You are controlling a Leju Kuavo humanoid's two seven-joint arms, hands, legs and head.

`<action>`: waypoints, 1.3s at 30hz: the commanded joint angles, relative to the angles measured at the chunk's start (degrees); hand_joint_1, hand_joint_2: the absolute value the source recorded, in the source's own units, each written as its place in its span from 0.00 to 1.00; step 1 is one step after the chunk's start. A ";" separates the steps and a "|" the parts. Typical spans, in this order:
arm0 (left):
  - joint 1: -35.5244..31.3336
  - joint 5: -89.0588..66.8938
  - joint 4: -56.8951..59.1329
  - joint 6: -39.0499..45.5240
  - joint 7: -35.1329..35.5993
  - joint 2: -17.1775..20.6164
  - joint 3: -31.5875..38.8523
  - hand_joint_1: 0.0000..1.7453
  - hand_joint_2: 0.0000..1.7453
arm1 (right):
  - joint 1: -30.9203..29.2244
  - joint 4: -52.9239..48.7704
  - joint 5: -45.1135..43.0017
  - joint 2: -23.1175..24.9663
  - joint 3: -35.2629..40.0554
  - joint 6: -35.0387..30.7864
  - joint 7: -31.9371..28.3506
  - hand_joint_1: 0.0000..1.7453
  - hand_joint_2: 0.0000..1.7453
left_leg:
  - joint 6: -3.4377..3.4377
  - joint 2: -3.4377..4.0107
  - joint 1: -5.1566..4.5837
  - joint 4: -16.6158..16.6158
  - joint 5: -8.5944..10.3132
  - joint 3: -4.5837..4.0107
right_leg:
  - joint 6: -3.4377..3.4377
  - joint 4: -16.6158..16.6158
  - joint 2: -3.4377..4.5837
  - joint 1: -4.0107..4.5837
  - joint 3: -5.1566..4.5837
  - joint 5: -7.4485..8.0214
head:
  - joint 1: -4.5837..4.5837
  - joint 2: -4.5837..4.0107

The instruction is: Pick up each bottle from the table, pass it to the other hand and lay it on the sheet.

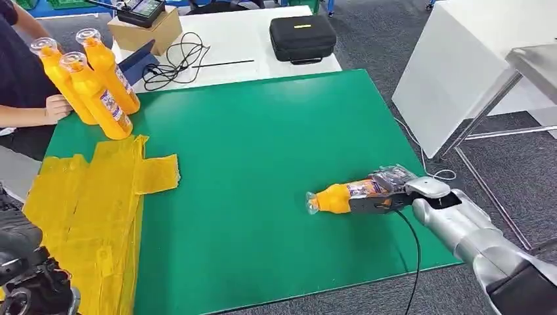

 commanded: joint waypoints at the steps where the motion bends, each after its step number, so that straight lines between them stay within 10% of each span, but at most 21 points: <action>1: 1.88 3.03 0.11 -4.14 2.26 -1.34 -0.14 0.00 0.00 | 9.74 -8.84 -8.55 6.38 -14.67 -2.09 -5.09 1.00 1.00 | -0.10 0.23 0.04 -0.07 -0.11 0.21 | -0.07 -0.06 0.16 0.06 0.15 -0.05 | -0.04 0.00; 2: 2.46 4.58 -0.03 -6.32 3.04 -1.77 -0.87 0.00 1.00 | 11.56 -11.32 -11.64 8.30 -16.76 -2.17 -7.15 1.00 1.00 | -0.09 0.16 0.04 -0.09 -0.09 0.22 | -0.06 -0.10 0.12 0.06 0.17 -0.05 | -0.07 0.00; 11: 0.55 11.29 2.89 -10.62 6.98 -2.36 -3.46 0.00 1.00 | 6.85 -8.88 -24.55 20.99 -20.04 1.07 -12.05 1.00 1.00 | -0.08 0.36 0.00 -0.06 -0.05 0.01 | -0.05 0.03 0.30 0.00 -0.19 -0.05 | -0.07 0.00; 18: -3.18 14.28 5.04 -11.40 11.78 -6.72 -10.40 0.00 1.00 | -0.94 -2.08 -26.87 39.51 -17.92 -11.71 -5.80 1.00 1.00 | -0.17 1.14 0.07 0.00 -0.12 0.01 | -0.12 0.15 1.01 0.12 -0.32 0.04 | -0.02 0.00; 39: -10.29 10.20 9.53 -6.28 11.15 -12.49 -15.85 0.00 1.00 | -10.53 7.99 -22.14 47.35 -15.96 -12.39 -1.78 1.00 1.00 | -0.13 0.54 0.01 0.05 -0.08 -0.02 | -0.06 0.14 0.47 0.04 -0.21 -0.08 | 0.00 0.00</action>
